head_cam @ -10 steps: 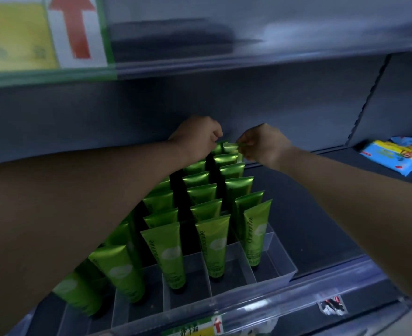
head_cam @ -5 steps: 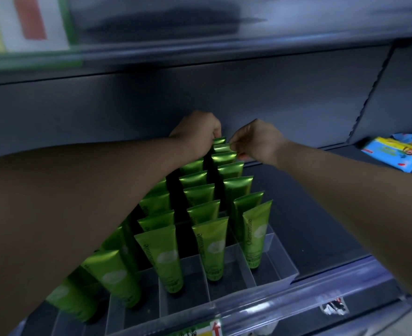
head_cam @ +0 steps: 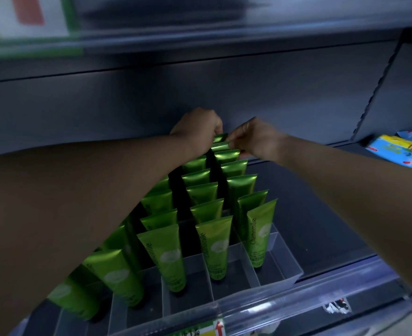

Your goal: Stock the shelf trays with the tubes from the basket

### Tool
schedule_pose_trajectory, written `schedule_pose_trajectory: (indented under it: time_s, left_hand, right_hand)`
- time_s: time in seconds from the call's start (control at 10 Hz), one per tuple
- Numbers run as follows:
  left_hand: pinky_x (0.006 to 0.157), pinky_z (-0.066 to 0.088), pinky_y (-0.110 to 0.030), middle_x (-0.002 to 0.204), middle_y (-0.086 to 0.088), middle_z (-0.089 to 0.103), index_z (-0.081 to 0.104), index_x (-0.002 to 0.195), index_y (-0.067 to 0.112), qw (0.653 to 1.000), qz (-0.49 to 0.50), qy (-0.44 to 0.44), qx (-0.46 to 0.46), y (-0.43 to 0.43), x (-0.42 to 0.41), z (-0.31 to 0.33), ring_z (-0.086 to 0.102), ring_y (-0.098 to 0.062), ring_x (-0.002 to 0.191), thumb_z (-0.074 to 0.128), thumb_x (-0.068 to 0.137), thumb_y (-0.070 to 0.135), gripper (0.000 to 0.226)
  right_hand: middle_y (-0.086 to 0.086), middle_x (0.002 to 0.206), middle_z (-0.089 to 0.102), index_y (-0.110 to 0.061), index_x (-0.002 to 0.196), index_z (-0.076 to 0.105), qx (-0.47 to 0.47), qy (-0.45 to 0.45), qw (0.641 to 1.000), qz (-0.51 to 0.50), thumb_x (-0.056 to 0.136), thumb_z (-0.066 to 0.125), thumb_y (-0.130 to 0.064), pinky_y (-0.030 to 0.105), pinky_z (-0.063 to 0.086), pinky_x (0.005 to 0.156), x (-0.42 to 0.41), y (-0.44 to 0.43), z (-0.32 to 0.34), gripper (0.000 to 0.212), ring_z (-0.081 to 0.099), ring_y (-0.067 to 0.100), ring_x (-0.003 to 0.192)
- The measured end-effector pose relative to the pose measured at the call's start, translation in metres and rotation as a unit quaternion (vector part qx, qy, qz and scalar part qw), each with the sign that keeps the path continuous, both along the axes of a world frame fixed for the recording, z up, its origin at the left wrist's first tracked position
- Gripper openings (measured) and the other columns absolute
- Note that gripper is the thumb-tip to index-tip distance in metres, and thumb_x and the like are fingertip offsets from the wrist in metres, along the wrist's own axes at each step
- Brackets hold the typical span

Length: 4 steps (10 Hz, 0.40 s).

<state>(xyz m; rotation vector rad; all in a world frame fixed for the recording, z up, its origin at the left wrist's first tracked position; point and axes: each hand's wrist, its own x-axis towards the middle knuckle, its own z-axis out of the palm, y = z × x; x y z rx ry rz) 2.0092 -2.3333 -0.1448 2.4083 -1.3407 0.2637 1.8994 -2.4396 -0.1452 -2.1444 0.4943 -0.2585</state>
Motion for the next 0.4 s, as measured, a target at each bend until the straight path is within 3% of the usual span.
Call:
schedule_pose_trajectory:
  time_s: [0.1,0.3,0.4]
  left_hand:
    - [0.084,0.054,-0.039,0.103,-0.010,0.070,0.072,0.101,0.016,1.000,-0.007,-0.014,0.007,0.002,-0.001,0.000,0.066,-0.027,0.095,0.053,0.083,-0.003,0.032]
    - [0.085,0.053,-0.038,0.109,-0.008,0.069,0.070,0.108,0.019,0.999,-0.002,-0.046,0.026,0.007,0.001,-0.002,0.064,-0.027,0.100,0.051,0.085,-0.004,0.037]
    - [0.090,0.051,-0.039,0.116,-0.010,0.067,0.067,0.114,0.018,0.998,0.004,-0.052,0.030,0.012,0.003,0.000,0.062,-0.030,0.106,0.049,0.086,-0.001,0.038]
  right_hand:
    - [0.009,0.098,0.058,-0.003,0.111,0.066,0.022,0.002,1.000,0.005,0.091,0.056,-0.001,0.009,0.051,0.054,-0.001,0.001,0.000,0.022,0.057,0.014,0.085]
    - [0.015,0.112,0.059,-0.005,0.118,0.062,0.022,0.005,1.000,0.012,0.094,0.050,0.000,0.027,0.052,0.087,-0.003,-0.003,-0.002,0.027,0.061,0.025,0.103]
    - [0.015,0.105,0.061,-0.003,0.113,0.063,-0.015,0.005,1.000,-0.012,0.094,0.046,0.002,0.038,0.052,0.093,-0.003,-0.005,-0.002,0.026,0.061,0.030,0.106]
